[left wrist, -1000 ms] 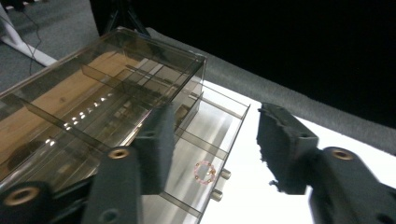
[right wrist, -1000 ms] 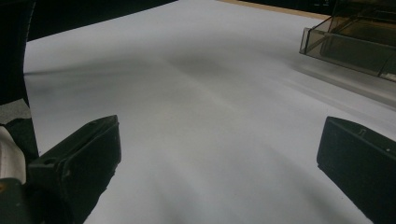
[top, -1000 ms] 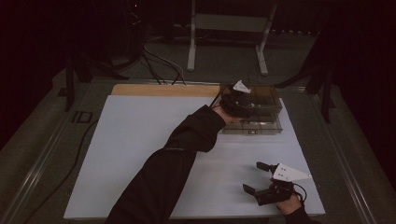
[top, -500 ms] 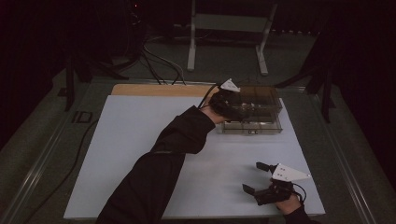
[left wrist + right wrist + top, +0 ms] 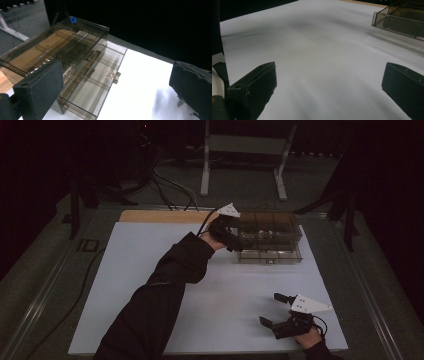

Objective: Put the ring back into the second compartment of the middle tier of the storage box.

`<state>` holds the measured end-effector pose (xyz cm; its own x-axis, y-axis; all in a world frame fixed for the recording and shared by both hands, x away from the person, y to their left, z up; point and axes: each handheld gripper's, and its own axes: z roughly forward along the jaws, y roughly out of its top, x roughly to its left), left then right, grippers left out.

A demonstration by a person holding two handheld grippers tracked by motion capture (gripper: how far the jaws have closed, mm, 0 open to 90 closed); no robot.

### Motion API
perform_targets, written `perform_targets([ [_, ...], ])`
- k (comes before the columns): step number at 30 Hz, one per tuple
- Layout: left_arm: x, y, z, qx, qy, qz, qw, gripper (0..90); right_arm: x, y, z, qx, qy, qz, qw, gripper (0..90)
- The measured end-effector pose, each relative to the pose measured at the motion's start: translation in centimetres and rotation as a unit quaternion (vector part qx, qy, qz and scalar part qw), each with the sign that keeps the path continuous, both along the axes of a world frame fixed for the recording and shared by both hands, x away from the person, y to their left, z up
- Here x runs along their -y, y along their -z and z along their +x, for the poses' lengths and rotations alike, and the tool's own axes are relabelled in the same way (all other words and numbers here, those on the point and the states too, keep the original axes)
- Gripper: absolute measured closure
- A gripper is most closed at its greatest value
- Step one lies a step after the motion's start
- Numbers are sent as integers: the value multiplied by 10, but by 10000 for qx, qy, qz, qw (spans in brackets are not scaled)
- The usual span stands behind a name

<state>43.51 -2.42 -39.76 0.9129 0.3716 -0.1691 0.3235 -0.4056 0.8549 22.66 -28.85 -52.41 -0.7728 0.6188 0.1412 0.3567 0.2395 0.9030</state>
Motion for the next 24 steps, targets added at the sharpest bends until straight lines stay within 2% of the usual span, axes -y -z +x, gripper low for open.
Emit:
perform_targets([
  [3, -8, 0, -2, -26, 31, 16, 10000, 8, -1, 0, 0, 1, -15, -16, 10000, 0],
  [12, -33, -1, -17, 84, 105, -11, 9999, 8, -4, -2, 0, 21, -35, -39, 10000, 0],
  [16, -45, -2, -24, 119, 127, 54, 9998, 8, -4, -1, 0, 9, -31, -49, 10000, 0],
  [24, -70, 0, -41, 194, 54, 16, 9998, 8, -4, -2, -1, 19, -10, -35, 10000, 0],
])
